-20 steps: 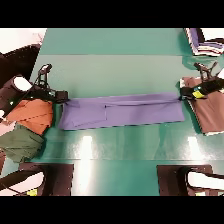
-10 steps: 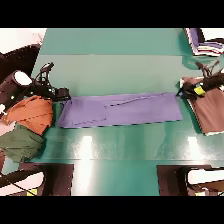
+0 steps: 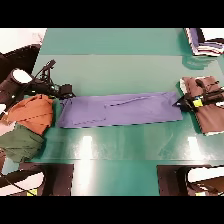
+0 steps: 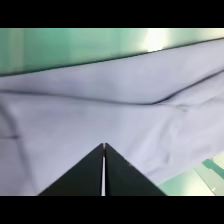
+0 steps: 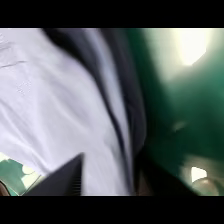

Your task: Fold the shirts.

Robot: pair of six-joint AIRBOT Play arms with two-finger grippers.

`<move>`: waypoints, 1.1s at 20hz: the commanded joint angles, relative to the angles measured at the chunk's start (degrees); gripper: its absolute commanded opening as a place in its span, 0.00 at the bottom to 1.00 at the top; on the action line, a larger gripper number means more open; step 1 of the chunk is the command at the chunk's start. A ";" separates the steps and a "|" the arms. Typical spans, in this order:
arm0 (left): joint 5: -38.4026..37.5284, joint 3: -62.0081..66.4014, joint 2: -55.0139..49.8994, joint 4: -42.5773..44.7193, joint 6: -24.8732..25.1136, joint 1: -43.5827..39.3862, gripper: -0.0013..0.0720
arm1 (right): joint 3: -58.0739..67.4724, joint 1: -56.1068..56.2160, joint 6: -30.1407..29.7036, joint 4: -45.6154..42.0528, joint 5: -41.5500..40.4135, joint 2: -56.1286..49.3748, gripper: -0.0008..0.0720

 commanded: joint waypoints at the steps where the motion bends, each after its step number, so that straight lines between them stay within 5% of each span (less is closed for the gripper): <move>1: 4.79 0.07 -0.02 -1.53 -1.57 -5.25 0.05 | 0.55 3.28 -2.91 2.78 -1.73 -1.36 0.15; 2: 7.56 0.07 -0.04 -1.53 -2.91 -7.43 0.05 | 1.73 3.74 -3.30 2.95 -1.27 -0.98 0.03; 5: 14.38 1.40 -2.58 -1.55 -6.29 -14.60 0.05 | 6.67 3.78 -3.04 4.13 1.05 2.99 0.03; 14: 11.80 21.97 -27.41 -1.79 -7.76 -31.21 0.05 | 25.00 17.62 3.82 15.04 5.09 15.34 0.03; 22: 9.97 25.81 -31.78 1.81 -9.40 -32.96 0.05 | 30.75 32.02 5.99 15.47 1.44 15.28 0.03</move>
